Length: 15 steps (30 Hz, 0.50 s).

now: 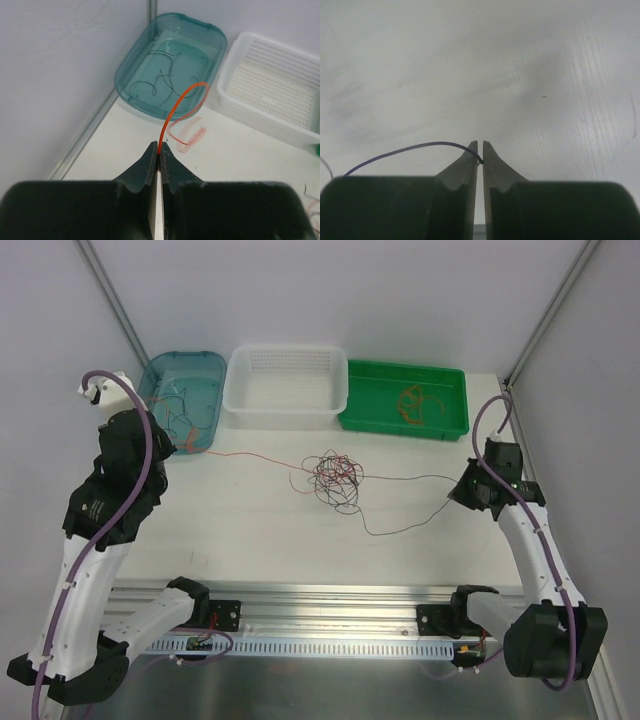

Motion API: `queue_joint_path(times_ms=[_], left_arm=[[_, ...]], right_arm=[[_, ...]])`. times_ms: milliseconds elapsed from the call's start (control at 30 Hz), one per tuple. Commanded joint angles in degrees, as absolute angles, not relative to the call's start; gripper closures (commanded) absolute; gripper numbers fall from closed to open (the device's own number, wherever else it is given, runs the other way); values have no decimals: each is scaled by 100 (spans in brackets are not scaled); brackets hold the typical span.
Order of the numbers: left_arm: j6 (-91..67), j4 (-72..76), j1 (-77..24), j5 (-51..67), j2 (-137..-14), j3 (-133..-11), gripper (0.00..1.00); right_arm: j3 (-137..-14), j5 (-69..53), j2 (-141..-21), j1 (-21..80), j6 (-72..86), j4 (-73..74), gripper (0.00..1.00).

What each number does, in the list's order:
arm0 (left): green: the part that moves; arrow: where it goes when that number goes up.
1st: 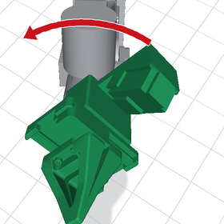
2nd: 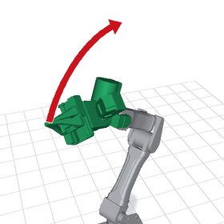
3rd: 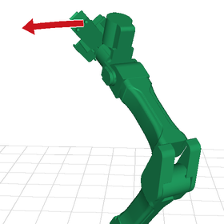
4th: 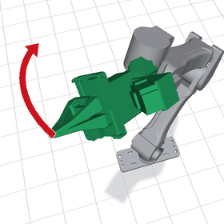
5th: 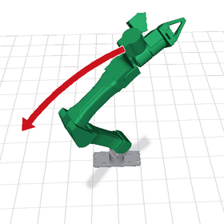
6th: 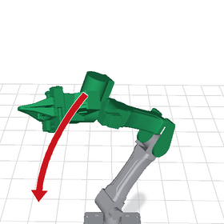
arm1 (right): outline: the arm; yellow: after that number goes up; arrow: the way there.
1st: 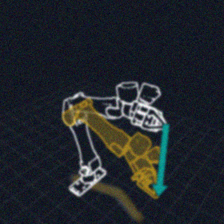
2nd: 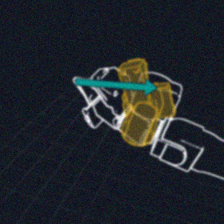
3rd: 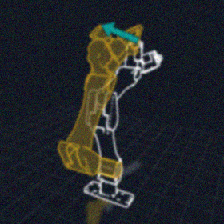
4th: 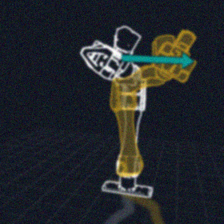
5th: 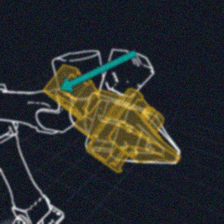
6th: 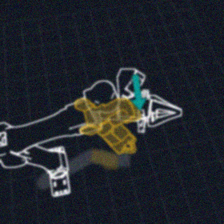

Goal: Untangle the cables

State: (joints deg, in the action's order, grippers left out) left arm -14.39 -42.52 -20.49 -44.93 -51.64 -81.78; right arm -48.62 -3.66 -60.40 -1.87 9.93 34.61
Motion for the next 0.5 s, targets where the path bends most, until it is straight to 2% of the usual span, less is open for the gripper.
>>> queue_joint_path(times_ms=[0,33,100,133,200,233,333,467], left_arm=[[-1519,-4324,-1995,-3546,-5186,-7990,100],[-1642,-4307,-1995,-2507,-5151,-7720,100],[-2099,-4141,-2004,-1543,-5133,-7384,100],[-2275,-4061,-2039,-816,-5150,-7070,100],[-2469,-3860,-2188,-415,-5150,-6830,100],[-2522,-3771,-2415,-326,-5116,-6655,100],[-2680,-3622,-2724,-264,-4949,-6522,100],[-2847,-3621,-2900,-132,-4799,-6504,100]], right_arm=[[-5044,-633,-6143,324,871,3568,88],[-5202,-624,-6318,482,731,3621,84],[-5308,-414,-6424,972,703,3779,79],[-5369,-265,-6460,1158,703,3771,72],[-5449,-106,-6504,1693,799,3735,61],[-5493,-71,-6521,1853,835,3718,52],[-5695,-35,-6574,2538,1089,3464,39],[-5985,-35,-6881,3417,1458,2789,38]])
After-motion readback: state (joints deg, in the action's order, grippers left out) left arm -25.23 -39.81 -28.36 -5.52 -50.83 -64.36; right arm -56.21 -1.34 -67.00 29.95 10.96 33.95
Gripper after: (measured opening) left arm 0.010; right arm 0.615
